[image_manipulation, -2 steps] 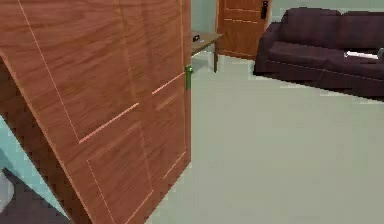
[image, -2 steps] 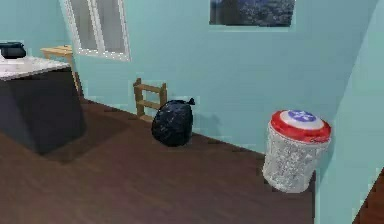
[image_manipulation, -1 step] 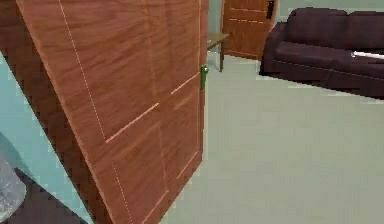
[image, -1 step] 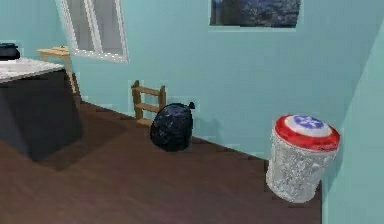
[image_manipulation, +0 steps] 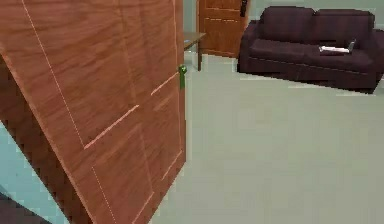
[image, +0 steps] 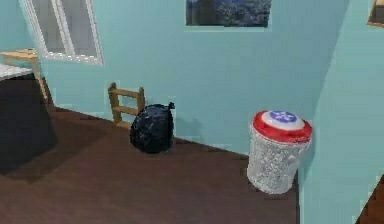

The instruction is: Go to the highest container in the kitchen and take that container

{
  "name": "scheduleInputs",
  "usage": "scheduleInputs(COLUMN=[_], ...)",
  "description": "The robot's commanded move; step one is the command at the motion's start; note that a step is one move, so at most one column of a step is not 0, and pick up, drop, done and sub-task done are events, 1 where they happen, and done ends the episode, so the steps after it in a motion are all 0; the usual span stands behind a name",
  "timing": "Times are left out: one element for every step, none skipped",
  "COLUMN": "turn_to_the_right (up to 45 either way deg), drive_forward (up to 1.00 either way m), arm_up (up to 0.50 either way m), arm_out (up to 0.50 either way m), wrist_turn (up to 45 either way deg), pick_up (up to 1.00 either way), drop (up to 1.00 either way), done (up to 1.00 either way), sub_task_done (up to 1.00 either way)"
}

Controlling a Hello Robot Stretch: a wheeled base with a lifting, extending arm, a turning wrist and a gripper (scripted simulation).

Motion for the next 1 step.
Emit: scheduleInputs(turn_to_the_right=[0.0], drive_forward=[0.7], arm_up=[0.0], arm_out=[0.0], wrist_turn=[0.0], pick_up=[0.0], drop=[0.0], done=[0.0], sub_task_done=[0.0])
